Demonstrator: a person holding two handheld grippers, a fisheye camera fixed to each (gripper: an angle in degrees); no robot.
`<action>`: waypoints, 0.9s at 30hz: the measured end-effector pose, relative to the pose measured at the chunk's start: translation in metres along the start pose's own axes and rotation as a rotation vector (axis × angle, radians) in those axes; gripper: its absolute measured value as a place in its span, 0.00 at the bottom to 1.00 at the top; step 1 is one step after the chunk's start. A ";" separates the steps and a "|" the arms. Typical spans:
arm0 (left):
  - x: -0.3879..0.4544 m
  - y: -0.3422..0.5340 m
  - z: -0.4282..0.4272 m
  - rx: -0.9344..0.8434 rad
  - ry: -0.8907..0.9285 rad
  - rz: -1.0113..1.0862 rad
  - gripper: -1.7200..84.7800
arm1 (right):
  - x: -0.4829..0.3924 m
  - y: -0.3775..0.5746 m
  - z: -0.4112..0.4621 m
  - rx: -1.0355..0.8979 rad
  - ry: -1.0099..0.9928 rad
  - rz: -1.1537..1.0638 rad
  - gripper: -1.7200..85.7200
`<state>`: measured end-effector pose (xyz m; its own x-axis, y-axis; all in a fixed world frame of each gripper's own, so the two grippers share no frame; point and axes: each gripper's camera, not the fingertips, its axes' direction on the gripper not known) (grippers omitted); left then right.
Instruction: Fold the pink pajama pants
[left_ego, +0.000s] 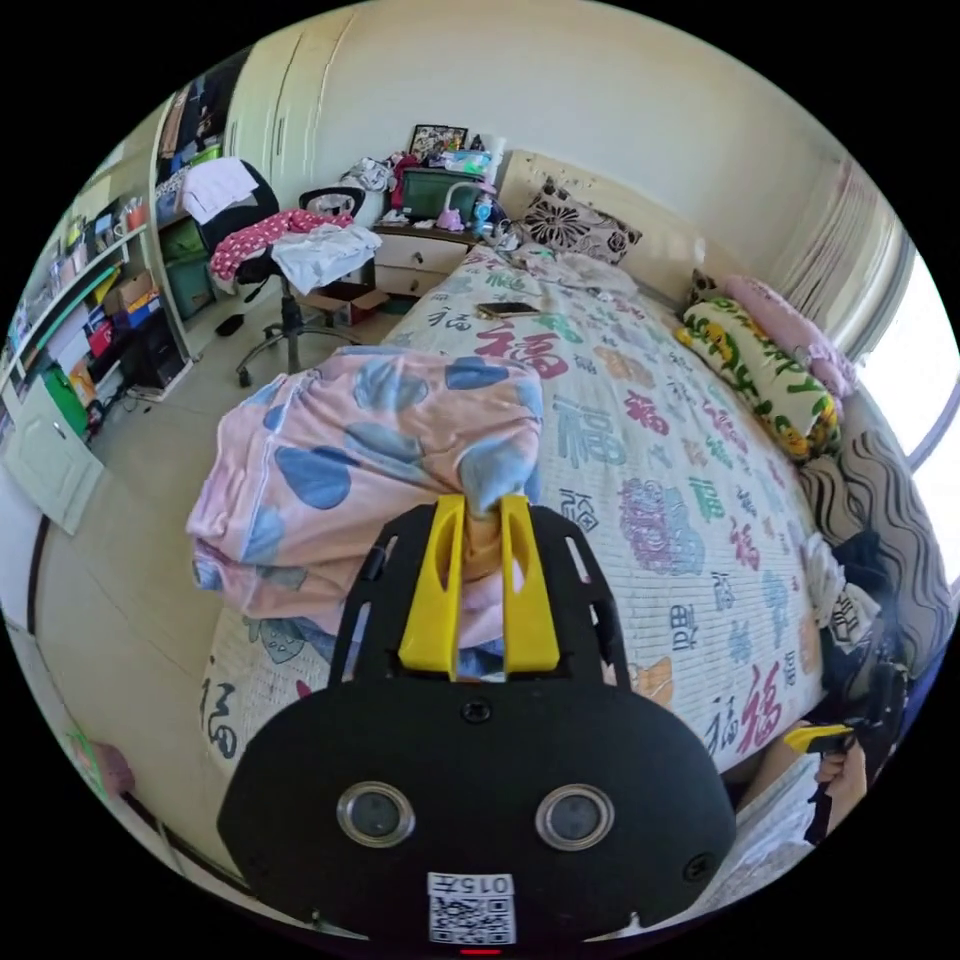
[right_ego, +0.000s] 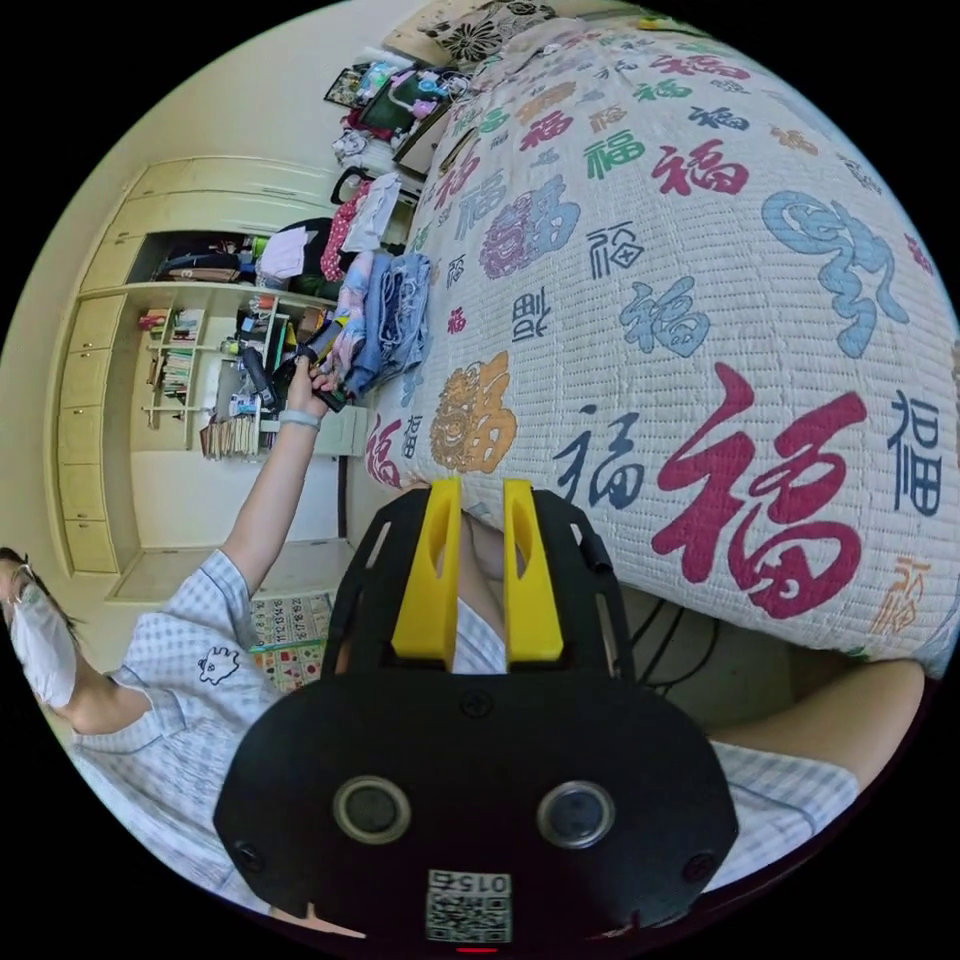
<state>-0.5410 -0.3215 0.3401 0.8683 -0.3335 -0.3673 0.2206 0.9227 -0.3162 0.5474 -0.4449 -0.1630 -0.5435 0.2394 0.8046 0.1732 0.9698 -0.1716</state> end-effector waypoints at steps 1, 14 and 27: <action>-0.007 0.002 -0.010 0.012 0.028 0.002 0.07 | 0.013 0.009 -0.001 0.016 -0.030 0.017 0.10; 0.053 0.018 -0.126 0.147 0.815 0.258 0.06 | 0.076 0.094 0.002 0.077 -0.182 -0.113 0.10; 0.061 0.145 0.057 -0.315 0.898 -0.367 0.09 | 0.197 0.185 -0.033 0.169 -0.073 0.052 0.12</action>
<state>-0.4304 -0.1968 0.3213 0.0881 -0.7268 -0.6812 0.1665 0.6849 -0.7093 0.4996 -0.2201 -0.0176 -0.5962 0.2865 0.7500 0.0655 0.9484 -0.3102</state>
